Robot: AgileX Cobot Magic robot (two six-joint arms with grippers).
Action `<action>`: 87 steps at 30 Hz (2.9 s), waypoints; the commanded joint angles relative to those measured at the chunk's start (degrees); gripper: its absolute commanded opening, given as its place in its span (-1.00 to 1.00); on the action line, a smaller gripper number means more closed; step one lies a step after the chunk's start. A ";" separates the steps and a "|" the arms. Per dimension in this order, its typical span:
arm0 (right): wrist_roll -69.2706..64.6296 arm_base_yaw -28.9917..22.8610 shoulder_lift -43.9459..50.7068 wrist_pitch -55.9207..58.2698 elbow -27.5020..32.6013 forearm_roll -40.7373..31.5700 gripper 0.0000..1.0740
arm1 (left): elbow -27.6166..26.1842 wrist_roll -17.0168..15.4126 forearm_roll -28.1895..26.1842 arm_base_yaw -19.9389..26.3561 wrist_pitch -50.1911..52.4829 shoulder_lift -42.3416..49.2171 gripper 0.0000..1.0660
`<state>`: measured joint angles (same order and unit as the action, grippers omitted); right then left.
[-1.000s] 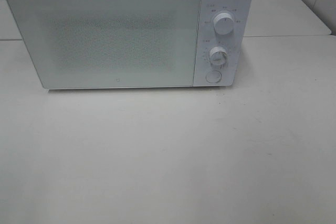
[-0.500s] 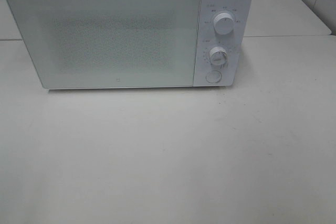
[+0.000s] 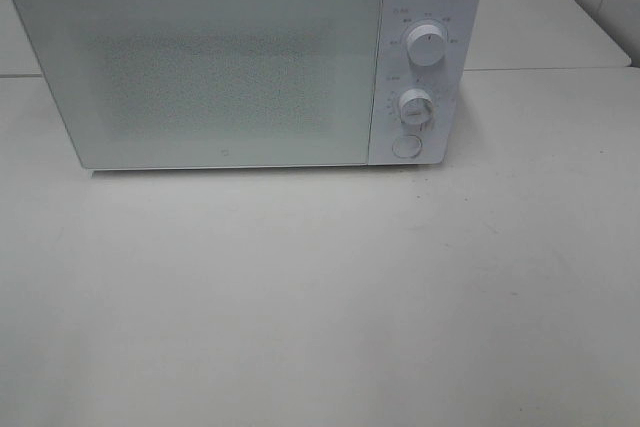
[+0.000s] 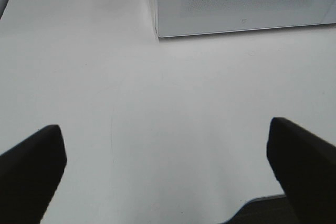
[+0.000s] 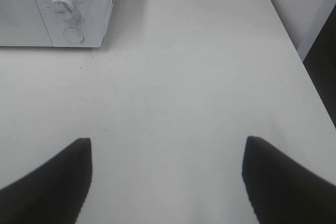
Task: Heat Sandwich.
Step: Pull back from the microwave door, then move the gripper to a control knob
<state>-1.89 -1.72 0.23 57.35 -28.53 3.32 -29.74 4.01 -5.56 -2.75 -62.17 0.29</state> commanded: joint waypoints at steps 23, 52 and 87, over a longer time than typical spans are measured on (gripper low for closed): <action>-0.17 0.40 0.80 -1.03 -1.43 0.11 0.42 | 0.06 -0.40 0.00 0.11 0.80 0.97 0.87; -0.23 0.40 -28.13 -28.65 -4.35 0.11 0.42 | 0.06 -0.40 0.00 0.11 0.80 0.97 0.87; 0.17 0.29 -59.24 -81.53 7.16 -0.11 0.42 | 0.06 -0.40 0.00 0.11 0.80 0.97 0.87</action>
<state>-1.89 -1.72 -57.70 -15.81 -24.01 4.18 -29.74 3.90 -5.56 -2.75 -62.17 0.29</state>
